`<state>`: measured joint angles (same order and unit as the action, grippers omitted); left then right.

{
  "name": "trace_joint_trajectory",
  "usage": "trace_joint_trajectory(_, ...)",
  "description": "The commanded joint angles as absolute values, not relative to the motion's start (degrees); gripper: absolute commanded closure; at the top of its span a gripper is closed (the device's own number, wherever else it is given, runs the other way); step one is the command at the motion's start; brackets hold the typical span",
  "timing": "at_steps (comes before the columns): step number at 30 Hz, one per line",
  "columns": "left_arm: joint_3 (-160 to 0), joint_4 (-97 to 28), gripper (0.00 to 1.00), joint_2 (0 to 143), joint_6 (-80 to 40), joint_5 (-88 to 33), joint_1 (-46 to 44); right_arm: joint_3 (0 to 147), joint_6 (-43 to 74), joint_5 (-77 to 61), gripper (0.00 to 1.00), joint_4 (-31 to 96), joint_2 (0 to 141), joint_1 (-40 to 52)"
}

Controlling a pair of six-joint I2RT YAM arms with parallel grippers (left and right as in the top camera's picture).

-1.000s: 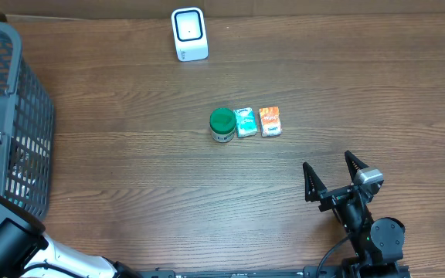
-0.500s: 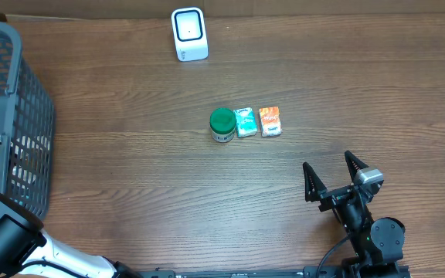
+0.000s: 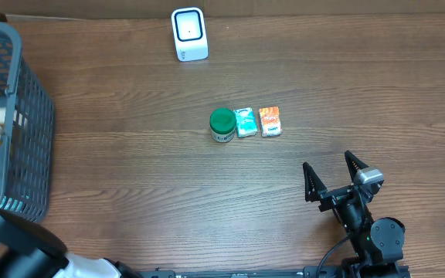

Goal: Scan the item barcode
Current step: 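Grasp the clear mushroom bag with the left gripper, then lift the mushroom bag and hold it toward the white scanner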

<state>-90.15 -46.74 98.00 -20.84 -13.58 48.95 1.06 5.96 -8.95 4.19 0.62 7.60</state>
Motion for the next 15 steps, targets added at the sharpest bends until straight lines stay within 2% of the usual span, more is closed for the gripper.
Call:
trace_joint_trajectory(1, -94.48, -46.89, 0.85, 91.02, -20.58, -15.07, 47.05, 0.45, 6.02, -8.58, 0.00, 3.99, 0.16, 7.92)
trace_joint_trajectory(10, -101.82, -46.87, 0.86, 78.87, -21.74, -15.11, 43.42, 0.45, 6.00, -8.60, 0.00, 3.99, 0.16, 7.92)
trace_joint_trajectory(15, -102.17, -47.92, 0.85, 72.77, -22.26, -16.80, 37.23, 0.45, 6.00, -8.58, 0.00, 3.99, 0.16, 7.92)
